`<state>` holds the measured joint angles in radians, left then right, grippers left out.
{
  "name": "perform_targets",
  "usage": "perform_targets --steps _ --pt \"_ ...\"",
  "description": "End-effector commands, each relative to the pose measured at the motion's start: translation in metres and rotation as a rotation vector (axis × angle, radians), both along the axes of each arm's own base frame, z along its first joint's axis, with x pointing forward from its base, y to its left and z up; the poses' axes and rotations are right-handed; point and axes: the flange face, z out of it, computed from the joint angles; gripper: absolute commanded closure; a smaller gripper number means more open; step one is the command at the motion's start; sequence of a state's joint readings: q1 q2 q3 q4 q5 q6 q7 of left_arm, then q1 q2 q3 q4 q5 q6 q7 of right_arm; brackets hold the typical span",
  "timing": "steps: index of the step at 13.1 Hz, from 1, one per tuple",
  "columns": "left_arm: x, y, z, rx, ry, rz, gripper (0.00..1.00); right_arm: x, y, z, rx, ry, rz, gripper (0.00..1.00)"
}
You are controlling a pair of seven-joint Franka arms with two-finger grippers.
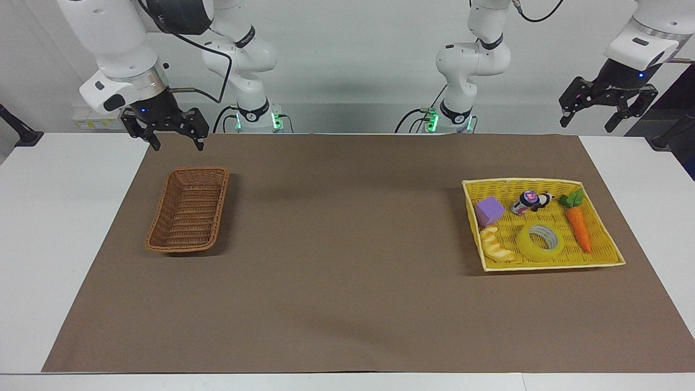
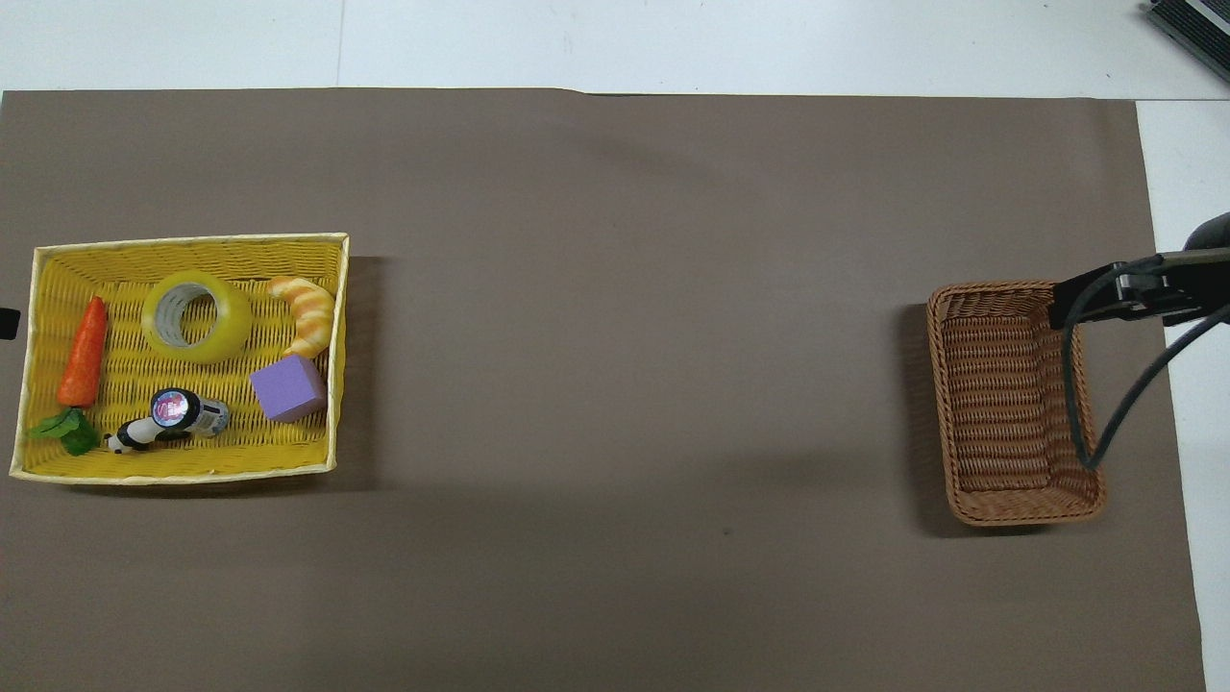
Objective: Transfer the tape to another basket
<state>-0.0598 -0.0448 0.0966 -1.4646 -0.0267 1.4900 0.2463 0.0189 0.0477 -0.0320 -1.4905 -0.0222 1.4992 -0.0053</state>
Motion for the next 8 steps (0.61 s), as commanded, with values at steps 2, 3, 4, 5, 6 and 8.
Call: perform_targets --steps 2,3,4,5,6,8 --pt "-0.006 -0.001 0.004 0.008 0.005 0.003 0.0 -0.007 -0.029 0.001 0.012 -0.001 -0.017 0.0" --pt "-0.007 -0.002 0.003 0.008 0.012 0.0 0.0 -0.008 -0.029 0.0 0.023 0.0 -0.018 0.0" --pt "-0.008 -0.004 0.004 0.008 0.011 0.0 0.0 -0.008 -0.03 -0.001 0.024 -0.003 -0.021 0.0" --pt "-0.008 -0.007 0.004 0.006 0.006 -0.004 0.0 -0.009 -0.03 -0.004 0.025 0.002 -0.021 0.0" --pt "-0.008 -0.007 0.004 0.007 0.006 -0.008 0.0 -0.012 -0.03 -0.005 0.025 0.003 -0.022 0.0" --pt "-0.008 -0.004 0.004 0.007 0.003 -0.003 0.0 -0.014 -0.032 -0.006 0.026 0.005 -0.024 0.0"
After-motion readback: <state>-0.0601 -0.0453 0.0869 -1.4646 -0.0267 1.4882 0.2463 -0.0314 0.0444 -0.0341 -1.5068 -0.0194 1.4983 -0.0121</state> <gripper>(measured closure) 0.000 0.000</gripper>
